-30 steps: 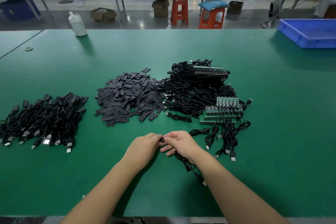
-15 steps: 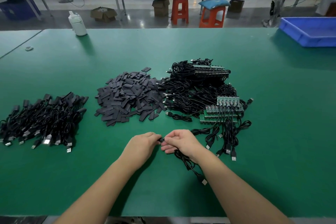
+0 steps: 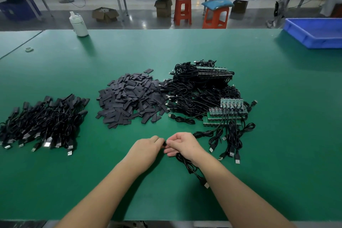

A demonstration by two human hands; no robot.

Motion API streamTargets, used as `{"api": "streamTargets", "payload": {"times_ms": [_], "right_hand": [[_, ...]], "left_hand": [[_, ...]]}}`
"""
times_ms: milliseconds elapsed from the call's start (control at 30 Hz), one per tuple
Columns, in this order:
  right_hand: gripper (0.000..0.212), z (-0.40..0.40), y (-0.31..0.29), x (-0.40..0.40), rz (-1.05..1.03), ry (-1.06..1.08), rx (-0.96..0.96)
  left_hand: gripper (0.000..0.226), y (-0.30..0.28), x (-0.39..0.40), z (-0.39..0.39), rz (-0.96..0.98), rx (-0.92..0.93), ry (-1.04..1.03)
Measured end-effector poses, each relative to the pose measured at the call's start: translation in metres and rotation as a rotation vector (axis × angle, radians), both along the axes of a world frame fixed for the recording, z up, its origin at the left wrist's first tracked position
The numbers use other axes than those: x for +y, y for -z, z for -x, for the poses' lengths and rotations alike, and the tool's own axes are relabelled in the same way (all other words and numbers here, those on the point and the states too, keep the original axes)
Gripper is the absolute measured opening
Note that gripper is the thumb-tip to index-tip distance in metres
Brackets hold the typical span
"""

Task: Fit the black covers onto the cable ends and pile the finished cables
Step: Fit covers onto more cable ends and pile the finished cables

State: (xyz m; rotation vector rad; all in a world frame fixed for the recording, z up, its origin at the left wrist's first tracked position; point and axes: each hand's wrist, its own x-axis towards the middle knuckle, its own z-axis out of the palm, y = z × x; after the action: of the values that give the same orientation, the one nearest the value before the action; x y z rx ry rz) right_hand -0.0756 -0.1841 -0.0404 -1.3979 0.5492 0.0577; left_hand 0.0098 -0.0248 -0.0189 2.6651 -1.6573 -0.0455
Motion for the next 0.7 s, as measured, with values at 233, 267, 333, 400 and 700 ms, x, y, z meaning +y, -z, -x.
{"api": "streamTargets", "payload": {"times_ms": [233, 267, 333, 400, 700], "right_hand": [[0.005, 0.001, -0.006, 0.001, 0.053, -0.034, 0.010], [0.005, 0.001, -0.007, 0.001, 0.052, -0.037, 0.013], [0.005, 0.001, -0.008, 0.001, 0.051, -0.039, 0.018], [0.005, 0.002, -0.008, 0.000, 0.048, -0.039, 0.018], [0.007, 0.004, -0.010, 0.000, 0.046, -0.034, 0.022]], "left_hand": [[0.028, 0.001, 0.004, -0.004, 0.058, 0.067, 0.000], [0.028, 0.001, 0.004, -0.004, 0.057, 0.072, 0.001], [0.028, -0.001, 0.002, -0.003, 0.049, 0.076, 0.000], [0.029, -0.002, 0.000, -0.003, 0.030, 0.068, 0.005], [0.028, -0.009, -0.006, 0.002, -0.033, -0.004, 0.043]]}}
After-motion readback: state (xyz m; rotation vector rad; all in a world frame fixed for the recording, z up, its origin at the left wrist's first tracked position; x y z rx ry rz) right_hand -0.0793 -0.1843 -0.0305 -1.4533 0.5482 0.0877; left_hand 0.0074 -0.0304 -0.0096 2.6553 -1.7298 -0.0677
